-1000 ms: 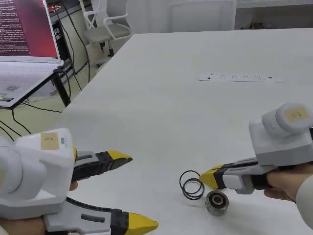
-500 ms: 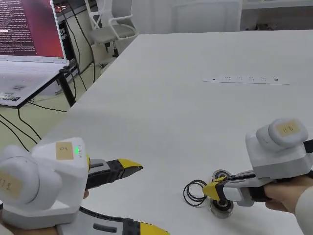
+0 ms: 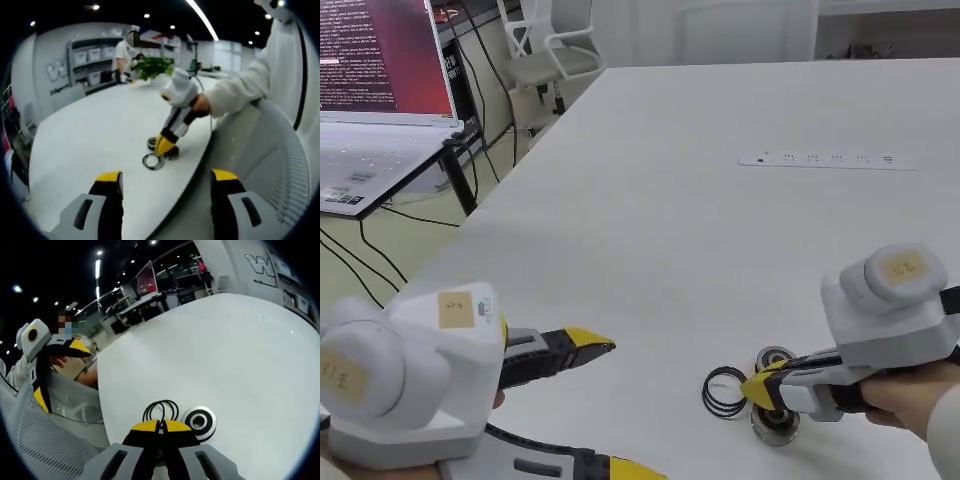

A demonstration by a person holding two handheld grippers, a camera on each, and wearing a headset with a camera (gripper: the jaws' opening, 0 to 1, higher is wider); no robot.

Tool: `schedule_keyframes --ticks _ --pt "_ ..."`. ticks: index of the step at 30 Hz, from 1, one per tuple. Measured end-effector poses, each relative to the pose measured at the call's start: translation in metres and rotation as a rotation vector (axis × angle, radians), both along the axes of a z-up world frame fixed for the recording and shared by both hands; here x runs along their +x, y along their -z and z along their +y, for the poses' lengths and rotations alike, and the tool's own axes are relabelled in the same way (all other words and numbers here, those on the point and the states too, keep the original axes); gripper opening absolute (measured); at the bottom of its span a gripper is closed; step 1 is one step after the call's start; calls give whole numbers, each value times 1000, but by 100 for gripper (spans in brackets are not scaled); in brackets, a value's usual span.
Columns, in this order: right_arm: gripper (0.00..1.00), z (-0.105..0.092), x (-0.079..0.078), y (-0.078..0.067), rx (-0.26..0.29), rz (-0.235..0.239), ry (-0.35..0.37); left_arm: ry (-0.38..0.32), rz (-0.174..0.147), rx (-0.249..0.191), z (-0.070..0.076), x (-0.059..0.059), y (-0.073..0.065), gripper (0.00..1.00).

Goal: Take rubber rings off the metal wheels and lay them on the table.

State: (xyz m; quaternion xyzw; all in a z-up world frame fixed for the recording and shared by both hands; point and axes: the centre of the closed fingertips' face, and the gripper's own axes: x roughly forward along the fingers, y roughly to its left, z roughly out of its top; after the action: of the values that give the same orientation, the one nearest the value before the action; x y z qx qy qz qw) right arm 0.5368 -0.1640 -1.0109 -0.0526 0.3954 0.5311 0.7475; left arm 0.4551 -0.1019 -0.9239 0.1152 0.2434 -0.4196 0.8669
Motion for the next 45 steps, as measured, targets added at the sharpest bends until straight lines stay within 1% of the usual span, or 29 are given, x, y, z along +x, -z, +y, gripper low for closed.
schedule_keyframes --ticks 4,6,12,15,22,25,28,30,33,36,38,40,43,44,45 --pt "3 0 0 1 -3 -3 -2 -1 -5 1 0 1 -1 72" --pt "5 0 1 1 -5 -20 -6 -2 -6 2 0 1 -1 72" --pt "8 2 2 -1 2 -40 -19 1 -7 8 1 0 0 72" --pt "7 3 3 -5 13 -43 -17 3 -7 14 1 0 0 72" --pt "9 -1 13 -17 45 -71 10 15 -13 25 0 2 -3 72" --pt "10 -4 21 -27 72 -96 36 25 -22 33 -1 5 -7 72" --pt "11 -6 28 -38 107 -108 65 39 -37 40 -3 10 -13 72" --pt "11 -9 32 -44 122 -118 85 52 -47 45 -5 13 -16 72" --pt "12 -17 40 -50 132 -135 115 69 -67 48 -9 20 -24 72" --pt "13 -25 46 -53 131 -152 146 85 -89 47 -14 28 -30 72" --pt "12 -30 49 -53 128 -149 167 93 -96 53 -17 35 -31 72" --pt "12 -34 50 -53 127 -146 182 106 -100 57 -21 39 -31 72" --pt "12 -41 53 -53 117 -146 207 136 -119 61 -31 48 -36 71" --pt "12 -43 53 -53 116 -146 213 144 -126 69 -33 50 -36 70" --pt "12 -45 54 -53 119 -144 220 156 -138 89 -35 55 -36 69"
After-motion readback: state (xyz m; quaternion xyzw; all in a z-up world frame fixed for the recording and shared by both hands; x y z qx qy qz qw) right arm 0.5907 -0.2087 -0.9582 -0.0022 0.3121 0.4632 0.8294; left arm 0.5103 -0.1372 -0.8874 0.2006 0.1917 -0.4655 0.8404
